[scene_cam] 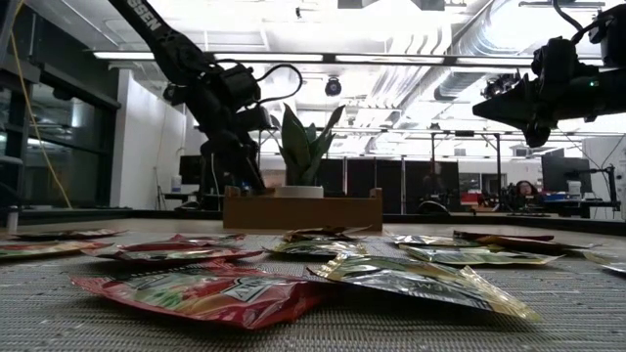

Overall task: Pick & Place Tea
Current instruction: Put the orange tea bag into the left section of the wooden organizer

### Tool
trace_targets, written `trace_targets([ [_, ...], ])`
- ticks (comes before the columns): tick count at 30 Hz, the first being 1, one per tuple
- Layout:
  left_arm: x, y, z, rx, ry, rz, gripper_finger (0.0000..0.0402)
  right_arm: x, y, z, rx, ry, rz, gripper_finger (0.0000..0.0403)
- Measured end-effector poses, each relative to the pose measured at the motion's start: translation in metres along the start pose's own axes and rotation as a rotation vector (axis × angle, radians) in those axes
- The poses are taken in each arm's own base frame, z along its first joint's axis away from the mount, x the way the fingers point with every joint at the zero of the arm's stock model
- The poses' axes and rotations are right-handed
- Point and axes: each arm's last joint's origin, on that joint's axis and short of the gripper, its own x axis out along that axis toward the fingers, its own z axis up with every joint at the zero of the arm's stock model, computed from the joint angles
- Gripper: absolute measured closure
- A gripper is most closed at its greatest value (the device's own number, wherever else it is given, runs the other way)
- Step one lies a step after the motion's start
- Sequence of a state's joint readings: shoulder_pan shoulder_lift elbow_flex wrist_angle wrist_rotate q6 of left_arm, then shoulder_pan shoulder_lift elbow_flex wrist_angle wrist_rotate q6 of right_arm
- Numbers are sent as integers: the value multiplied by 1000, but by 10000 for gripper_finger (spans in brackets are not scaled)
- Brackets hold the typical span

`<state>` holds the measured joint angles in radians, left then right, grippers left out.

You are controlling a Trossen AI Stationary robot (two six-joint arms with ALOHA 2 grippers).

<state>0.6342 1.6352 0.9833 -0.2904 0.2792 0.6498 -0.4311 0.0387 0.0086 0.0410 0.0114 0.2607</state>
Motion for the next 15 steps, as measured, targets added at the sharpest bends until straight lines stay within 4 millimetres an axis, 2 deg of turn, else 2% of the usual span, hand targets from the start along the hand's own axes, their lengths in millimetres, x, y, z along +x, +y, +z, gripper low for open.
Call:
trace_targets([
  [5,-3,-1,-2,-10,37,8,389,0,0,0,0,-1,0,391],
  [15,-9,-2,-3,-36,78,52,396,0,0,0,0,0,0,391],
])
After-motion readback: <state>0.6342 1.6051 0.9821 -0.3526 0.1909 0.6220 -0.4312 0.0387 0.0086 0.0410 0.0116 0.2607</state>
